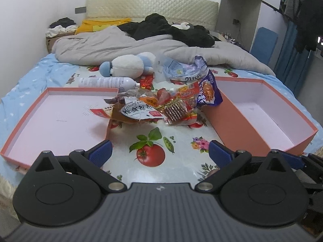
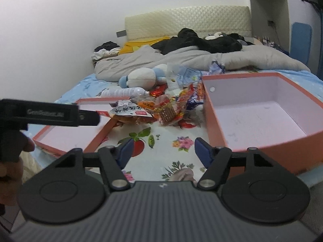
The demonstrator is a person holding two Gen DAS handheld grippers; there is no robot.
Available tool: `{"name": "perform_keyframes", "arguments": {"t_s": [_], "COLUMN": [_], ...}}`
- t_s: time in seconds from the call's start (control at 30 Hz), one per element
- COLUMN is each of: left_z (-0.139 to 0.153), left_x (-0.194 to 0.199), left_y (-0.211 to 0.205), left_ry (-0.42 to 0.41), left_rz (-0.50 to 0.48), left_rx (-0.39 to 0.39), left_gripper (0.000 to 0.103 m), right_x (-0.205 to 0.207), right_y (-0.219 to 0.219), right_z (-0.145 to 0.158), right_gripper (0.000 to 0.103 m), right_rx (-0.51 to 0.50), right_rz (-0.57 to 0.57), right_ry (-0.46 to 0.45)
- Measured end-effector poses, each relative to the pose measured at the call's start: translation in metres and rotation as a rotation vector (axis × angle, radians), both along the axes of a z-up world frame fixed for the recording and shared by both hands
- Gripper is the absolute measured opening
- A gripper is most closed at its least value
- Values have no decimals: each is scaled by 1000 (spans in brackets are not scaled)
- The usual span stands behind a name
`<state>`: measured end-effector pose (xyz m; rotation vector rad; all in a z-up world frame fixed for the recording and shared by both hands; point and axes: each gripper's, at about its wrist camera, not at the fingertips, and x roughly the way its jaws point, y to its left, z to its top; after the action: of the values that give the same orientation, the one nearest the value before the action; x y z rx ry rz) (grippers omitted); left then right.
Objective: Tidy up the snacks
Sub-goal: 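Lower both tools into the snack pile and close on snack packets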
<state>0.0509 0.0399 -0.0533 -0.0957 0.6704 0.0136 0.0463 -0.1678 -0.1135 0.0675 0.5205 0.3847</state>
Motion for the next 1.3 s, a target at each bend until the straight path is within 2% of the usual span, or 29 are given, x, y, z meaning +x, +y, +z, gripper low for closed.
{"name": "perform_keyframes", "arguments": {"t_s": [0.17,0.3,0.43,0.6,0.77,0.93,1.13,1.3], "left_z": [-4,-11,-21,-32,-44,-59,-79,-98], "left_x": [26,47,70,99,136,174,210,231], "left_y": [14,26,45,70,92,100,114,124], "left_ry": [-9,-5,-5,-6,-5,16,59,99], "left_rz": [-1,9,42,78,114,122,151,174], "left_rx": [-23,-49,-106,-173,-232,-220,-240,-248], "left_gripper": [102,102,102,97,97,96,90,89], "right_x": [15,36,59,92,132,171,213,233], "right_y": [18,31,39,54,76,95,106,116], "right_z": [-5,-12,-19,-30,-38,-49,-71,-89], "right_gripper": [69,69,69,69,69,67,67,67], "right_rx": [-21,-48,-35,-78,-147,-214,-272,-370], "right_rz": [29,18,18,24,50,55,12,8], "right_ry": [-54,-60,-45,-44,-52,-81,-43,-30]}}
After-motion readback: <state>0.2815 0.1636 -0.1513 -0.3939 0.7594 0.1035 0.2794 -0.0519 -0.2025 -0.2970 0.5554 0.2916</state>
